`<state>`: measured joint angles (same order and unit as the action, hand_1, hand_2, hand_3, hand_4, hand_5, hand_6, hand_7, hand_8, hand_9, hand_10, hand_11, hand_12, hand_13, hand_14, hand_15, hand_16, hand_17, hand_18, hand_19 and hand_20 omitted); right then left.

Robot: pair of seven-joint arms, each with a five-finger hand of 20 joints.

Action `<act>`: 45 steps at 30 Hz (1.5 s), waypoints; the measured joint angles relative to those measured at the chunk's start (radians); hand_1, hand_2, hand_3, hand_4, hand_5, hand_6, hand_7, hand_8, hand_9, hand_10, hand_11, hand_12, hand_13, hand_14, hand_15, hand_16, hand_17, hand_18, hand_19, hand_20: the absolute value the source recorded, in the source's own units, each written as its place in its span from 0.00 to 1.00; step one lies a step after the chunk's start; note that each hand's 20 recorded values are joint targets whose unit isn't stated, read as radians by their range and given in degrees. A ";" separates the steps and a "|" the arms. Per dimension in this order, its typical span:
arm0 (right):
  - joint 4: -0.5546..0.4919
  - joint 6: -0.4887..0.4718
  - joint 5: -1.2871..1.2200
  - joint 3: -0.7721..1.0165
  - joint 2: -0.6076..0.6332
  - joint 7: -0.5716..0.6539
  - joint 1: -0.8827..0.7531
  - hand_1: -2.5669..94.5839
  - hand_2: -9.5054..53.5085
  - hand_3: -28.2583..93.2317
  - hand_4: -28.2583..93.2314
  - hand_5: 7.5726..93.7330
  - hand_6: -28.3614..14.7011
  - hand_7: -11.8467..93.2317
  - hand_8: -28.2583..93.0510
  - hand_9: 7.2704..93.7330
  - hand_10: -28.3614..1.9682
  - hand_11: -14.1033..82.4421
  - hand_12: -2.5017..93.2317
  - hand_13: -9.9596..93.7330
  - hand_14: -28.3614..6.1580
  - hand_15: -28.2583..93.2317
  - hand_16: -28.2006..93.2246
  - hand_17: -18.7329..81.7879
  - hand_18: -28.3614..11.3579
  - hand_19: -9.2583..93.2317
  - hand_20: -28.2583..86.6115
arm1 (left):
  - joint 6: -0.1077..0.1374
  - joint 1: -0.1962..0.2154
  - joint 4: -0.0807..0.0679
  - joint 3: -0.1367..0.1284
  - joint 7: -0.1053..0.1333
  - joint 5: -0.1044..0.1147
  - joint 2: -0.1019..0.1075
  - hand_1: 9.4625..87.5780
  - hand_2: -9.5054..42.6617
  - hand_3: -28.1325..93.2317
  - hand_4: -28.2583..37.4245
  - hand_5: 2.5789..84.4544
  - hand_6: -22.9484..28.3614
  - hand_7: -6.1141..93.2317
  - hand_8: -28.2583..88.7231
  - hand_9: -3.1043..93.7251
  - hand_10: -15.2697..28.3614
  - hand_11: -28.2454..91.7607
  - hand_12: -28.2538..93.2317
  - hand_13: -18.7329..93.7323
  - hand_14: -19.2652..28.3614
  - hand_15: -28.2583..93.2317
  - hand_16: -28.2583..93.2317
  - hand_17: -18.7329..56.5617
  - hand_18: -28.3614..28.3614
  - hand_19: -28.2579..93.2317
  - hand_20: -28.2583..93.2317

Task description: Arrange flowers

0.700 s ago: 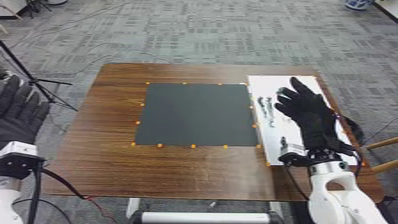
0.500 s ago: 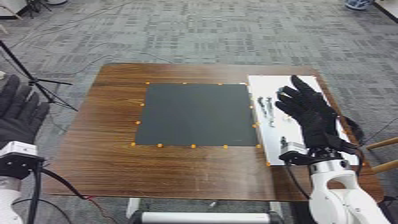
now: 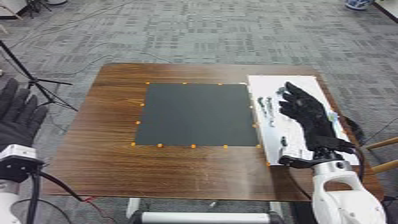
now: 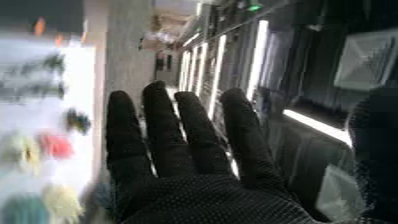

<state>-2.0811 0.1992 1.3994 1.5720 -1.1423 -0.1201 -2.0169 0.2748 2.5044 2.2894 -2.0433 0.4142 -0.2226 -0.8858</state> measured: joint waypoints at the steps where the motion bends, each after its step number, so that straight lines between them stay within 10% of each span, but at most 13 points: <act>1: -0.004 0.049 0.053 -0.012 0.007 0.025 0.000 0.26 0.00 0.87 0.01 0.39 0.51 0.26 0.13 0.36 0.36 0.26 0.14 0.33 0.33 0.48 0.27 0.28 0.25 0.44 0.37 | 0.000 0.004 0.001 -0.002 0.000 0.000 -0.002 0.15 0.53 0.73 0.00 0.28 0.51 0.09 0.18 0.25 0.53 0.23 0.31 0.28 0.52 0.25 0.22 0.23 0.58 0.28 0.33; 6: -0.011 0.360 0.298 -0.115 0.074 0.257 0.011 0.29 0.00 0.83 0.00 0.51 0.46 0.28 0.13 0.50 0.35 0.34 0.18 0.41 0.31 0.62 0.31 0.32 0.21 0.58 0.41 | 0.001 0.022 0.007 -0.010 0.000 0.000 -0.011 0.14 0.52 0.75 0.00 0.28 0.51 0.09 0.18 0.26 0.54 0.24 0.32 0.29 0.54 0.26 0.22 0.23 0.59 0.28 0.33; 10: -0.018 0.404 0.484 -0.143 0.103 0.486 0.013 0.31 0.00 0.81 0.00 0.53 0.46 0.28 0.14 0.52 0.34 0.38 0.21 0.41 0.28 0.65 0.32 0.32 0.19 0.62 0.42 | 0.002 0.027 0.008 -0.015 -0.004 0.000 -0.014 0.15 0.51 0.76 0.00 0.30 0.52 0.10 0.18 0.27 0.54 0.25 0.32 0.30 0.55 0.26 0.22 0.23 0.59 0.29 0.33; 18: -0.097 0.081 0.863 -0.161 0.155 0.725 -0.004 0.35 0.00 0.80 0.00 0.52 0.48 0.37 0.15 0.51 0.28 0.46 0.26 0.39 0.19 0.76 0.37 0.33 0.12 0.72 0.47 | 0.004 0.032 0.009 -0.026 -0.007 0.002 -0.014 0.15 0.50 0.77 0.00 0.31 0.53 0.10 0.18 0.28 0.55 0.26 0.31 0.31 0.57 0.28 0.22 0.23 0.60 0.29 0.32; 30: -0.154 -0.112 1.226 -0.180 0.199 0.933 -0.077 0.38 0.00 0.73 0.00 0.55 0.40 0.33 0.17 0.49 0.17 0.62 0.35 0.40 0.04 0.83 0.45 0.33 0.01 0.78 0.53 | 0.004 0.036 0.008 -0.026 -0.019 0.002 -0.012 0.15 0.50 0.78 0.00 0.34 0.55 0.11 0.19 0.29 0.57 0.28 0.31 0.32 0.59 0.30 0.22 0.23 0.61 0.30 0.32; 35: -0.152 -0.140 1.170 -0.198 0.202 0.942 -0.075 0.53 0.00 0.47 0.01 0.56 0.42 0.37 0.16 0.48 0.15 0.66 0.40 0.41 0.03 0.83 0.48 0.34 0.00 0.78 0.55 | 0.005 0.038 0.008 -0.029 -0.019 0.003 -0.012 0.16 0.50 0.78 0.00 0.34 0.55 0.12 0.19 0.29 0.57 0.28 0.32 0.32 0.59 0.31 0.22 0.23 0.61 0.30 0.32; 45: -0.127 -0.245 1.151 -0.225 0.191 0.941 -0.046 0.78 0.00 0.01 0.36 0.61 0.46 0.39 0.16 0.49 0.17 0.70 0.43 0.43 0.05 0.84 0.51 0.35 0.00 0.78 0.59 | 0.010 0.038 0.009 -0.026 -0.018 0.005 -0.011 0.16 0.50 0.78 0.00 0.35 0.55 0.12 0.19 0.29 0.57 0.28 0.32 0.32 0.59 0.31 0.21 0.23 0.61 0.31 0.32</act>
<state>-2.2082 -0.0457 2.5504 1.3467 -0.9516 0.8211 -2.0624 0.2846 2.5426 2.2982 -2.0695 0.3963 -0.2175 -0.8964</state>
